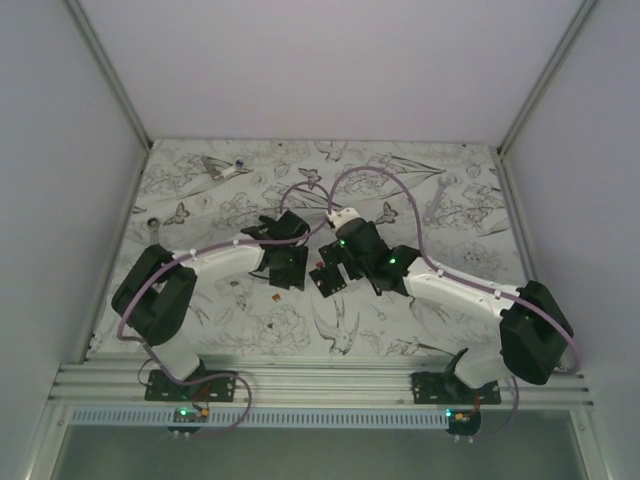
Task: Snap on the fuse box
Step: Pick up the fuse from the center of the board.
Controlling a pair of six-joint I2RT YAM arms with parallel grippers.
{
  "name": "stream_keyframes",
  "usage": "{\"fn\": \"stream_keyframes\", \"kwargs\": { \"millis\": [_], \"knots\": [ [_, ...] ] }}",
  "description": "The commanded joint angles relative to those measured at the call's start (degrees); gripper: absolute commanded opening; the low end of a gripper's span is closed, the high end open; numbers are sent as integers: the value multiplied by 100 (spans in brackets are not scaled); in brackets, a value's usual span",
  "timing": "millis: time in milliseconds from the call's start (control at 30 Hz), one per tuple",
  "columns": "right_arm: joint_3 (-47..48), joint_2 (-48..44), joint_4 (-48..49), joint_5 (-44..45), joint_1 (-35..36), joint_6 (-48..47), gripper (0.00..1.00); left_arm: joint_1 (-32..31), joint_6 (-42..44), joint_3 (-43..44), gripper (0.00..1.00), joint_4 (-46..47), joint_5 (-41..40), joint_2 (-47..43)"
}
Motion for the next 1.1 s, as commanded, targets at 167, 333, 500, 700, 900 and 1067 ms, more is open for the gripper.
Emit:
{"fn": "stream_keyframes", "kwargs": {
  "millis": [167,333,500,700,900,1067],
  "knots": [
    [-25,-94,201,104,-10,-58,100,-69,-1097,-513,67,-825,-1194,-1135],
    [-100,-121,266,70,-14,-84,100,-114,-2172,-788,68,-1065,-1784,-1405],
    [-214,-256,276,92,-14,-103,100,-224,-2996,-831,67,-1095,-2222,-1256],
    [-275,-295,285,92,-38,-113,100,-309,-3304,-530,62,-1133,-2358,-679],
    [-275,-268,301,83,-52,-154,100,-405,-3396,-414,52,-1136,-2392,-365],
    [-280,-241,320,64,-67,-159,100,-400,-3374,-344,45,-1132,-2260,-198]
  ]
}}
